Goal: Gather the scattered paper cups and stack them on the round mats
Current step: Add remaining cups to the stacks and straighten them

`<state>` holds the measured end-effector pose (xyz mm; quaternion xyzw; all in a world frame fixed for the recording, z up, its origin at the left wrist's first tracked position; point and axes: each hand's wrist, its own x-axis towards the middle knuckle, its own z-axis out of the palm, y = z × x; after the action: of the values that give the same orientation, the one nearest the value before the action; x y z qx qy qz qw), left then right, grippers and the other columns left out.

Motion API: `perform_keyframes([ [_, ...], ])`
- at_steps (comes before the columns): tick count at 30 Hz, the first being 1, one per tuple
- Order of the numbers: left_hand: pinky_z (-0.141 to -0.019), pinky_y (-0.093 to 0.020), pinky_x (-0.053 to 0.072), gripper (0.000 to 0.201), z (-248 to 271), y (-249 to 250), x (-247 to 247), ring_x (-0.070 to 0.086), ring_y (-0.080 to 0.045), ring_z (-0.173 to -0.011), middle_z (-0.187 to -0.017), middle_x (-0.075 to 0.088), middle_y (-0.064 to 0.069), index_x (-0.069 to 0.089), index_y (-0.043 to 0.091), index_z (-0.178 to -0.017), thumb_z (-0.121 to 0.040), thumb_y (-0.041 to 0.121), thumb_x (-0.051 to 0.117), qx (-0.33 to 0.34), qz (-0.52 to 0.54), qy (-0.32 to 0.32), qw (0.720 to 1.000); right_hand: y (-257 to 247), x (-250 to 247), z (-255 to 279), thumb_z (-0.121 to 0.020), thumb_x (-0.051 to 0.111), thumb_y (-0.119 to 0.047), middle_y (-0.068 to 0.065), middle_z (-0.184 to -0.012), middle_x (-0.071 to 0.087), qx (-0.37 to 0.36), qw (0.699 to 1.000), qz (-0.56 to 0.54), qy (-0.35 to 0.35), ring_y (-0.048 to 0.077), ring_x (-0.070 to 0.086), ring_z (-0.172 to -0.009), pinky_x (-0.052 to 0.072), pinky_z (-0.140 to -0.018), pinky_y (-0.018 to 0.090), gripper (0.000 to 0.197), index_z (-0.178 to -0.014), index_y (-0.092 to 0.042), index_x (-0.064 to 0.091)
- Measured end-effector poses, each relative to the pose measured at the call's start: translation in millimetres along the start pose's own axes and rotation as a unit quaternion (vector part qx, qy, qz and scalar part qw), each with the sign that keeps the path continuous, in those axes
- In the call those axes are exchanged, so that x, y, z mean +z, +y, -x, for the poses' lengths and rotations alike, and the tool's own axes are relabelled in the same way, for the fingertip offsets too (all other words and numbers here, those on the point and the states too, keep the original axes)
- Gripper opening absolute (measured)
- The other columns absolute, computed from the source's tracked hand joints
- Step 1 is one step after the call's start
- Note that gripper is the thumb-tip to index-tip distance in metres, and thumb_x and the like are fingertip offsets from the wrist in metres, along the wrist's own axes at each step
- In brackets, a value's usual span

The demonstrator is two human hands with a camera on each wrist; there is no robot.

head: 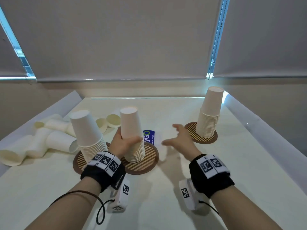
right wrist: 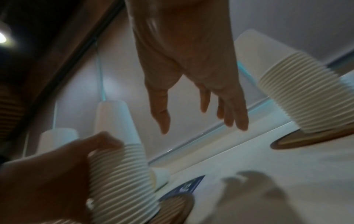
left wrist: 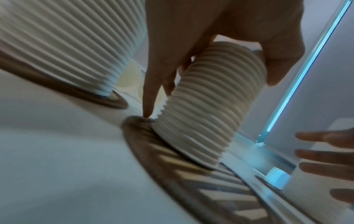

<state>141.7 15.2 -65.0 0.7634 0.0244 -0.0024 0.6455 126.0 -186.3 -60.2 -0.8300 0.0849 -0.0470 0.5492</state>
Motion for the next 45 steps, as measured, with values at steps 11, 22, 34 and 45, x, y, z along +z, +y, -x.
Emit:
perform_keyframes([
  [11, -0.092, -0.041, 0.053, 0.089, 13, -11, 30, 0.067, -0.017, -0.098, -0.106, 0.069, 0.003, 0.054, 0.027, -0.123, -0.042, 0.052, 0.081, -0.031, -0.039, -0.085, 0.995, -18, 32, 51, -0.068, 0.078, -0.011, -0.003, -0.125, 0.051, -0.054, 0.993, -0.047, -0.092, 0.017, 0.054, -0.113, 0.049, -0.097, 0.038, 0.081, -0.137, -0.021, 0.035],
  [22, -0.108, -0.037, 0.033, 0.109, 18, 2, 8, 0.051, -0.026, -0.120, -0.133, 0.056, -0.016, 0.058, 0.008, -0.127, -0.069, 0.083, 0.003, -0.050, -0.263, -0.092, 0.959, -7, 22, 50, -0.060, 0.087, -0.023, 0.003, -0.148, 0.036, -0.025, 0.996, -0.041, -0.081, 0.024, 0.037, -0.134, 0.036, -0.109, 0.041, 0.107, -0.145, -0.028, 0.023],
  [34, -0.095, -0.036, 0.043, 0.083, 41, 0, 100, 0.056, -0.032, -0.115, -0.126, 0.057, -0.023, 0.053, 0.002, -0.128, -0.093, 0.062, 0.007, -0.053, -0.309, -0.184, 0.932, 0, -29, 55, -0.058, 0.086, -0.021, 0.000, -0.101, 0.058, -0.007, 0.989, -0.059, 0.134, 0.020, 0.058, -0.095, 0.045, -0.074, 0.029, 0.068, -0.112, -0.012, 0.046],
  [45, -0.103, -0.032, 0.034, 0.059, 67, 8, 200, 0.043, -0.032, -0.130, -0.142, 0.044, -0.018, 0.037, 0.000, -0.138, -0.099, 0.044, 0.034, -0.096, -0.223, -0.120, 0.963, 45, -114, 46, -0.057, 0.087, -0.023, 0.004, -0.118, 0.059, 0.045, 0.983, -0.061, 0.166, 0.025, 0.055, -0.110, 0.047, -0.097, 0.045, 0.079, -0.124, -0.016, 0.045],
])
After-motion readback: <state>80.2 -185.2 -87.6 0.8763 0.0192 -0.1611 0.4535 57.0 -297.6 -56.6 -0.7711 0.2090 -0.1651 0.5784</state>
